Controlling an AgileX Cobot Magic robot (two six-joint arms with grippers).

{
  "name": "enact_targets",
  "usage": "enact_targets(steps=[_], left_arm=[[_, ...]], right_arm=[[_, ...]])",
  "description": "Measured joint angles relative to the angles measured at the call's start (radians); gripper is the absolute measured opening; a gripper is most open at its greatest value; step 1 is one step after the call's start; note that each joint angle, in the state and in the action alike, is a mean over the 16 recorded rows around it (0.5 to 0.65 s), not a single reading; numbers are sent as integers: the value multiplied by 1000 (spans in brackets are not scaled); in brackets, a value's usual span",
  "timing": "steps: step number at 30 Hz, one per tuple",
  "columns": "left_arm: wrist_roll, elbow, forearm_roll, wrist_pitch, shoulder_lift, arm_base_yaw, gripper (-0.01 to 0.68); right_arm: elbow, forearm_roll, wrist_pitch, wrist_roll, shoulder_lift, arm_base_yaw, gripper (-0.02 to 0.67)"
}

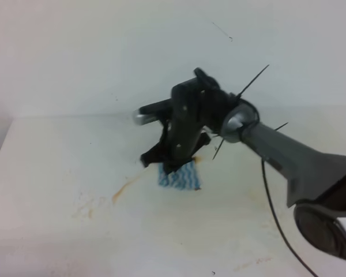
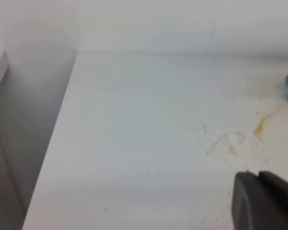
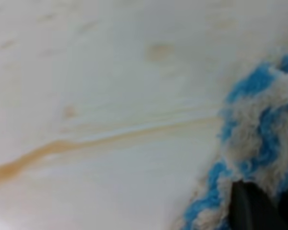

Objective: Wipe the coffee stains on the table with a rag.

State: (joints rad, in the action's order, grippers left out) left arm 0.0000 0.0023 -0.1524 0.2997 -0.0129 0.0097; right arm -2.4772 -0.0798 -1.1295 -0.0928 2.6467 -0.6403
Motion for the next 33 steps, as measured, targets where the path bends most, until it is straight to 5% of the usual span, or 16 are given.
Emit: enact_targets(steps=[22,33], left_arm=[[0,-2,0,2,0,0,-4],[0,-2,0,5,0,0,-4]], right_arm=[[26,90,-64,-22,-17,258,29],[356,85,-24,43,-196,250,29]])
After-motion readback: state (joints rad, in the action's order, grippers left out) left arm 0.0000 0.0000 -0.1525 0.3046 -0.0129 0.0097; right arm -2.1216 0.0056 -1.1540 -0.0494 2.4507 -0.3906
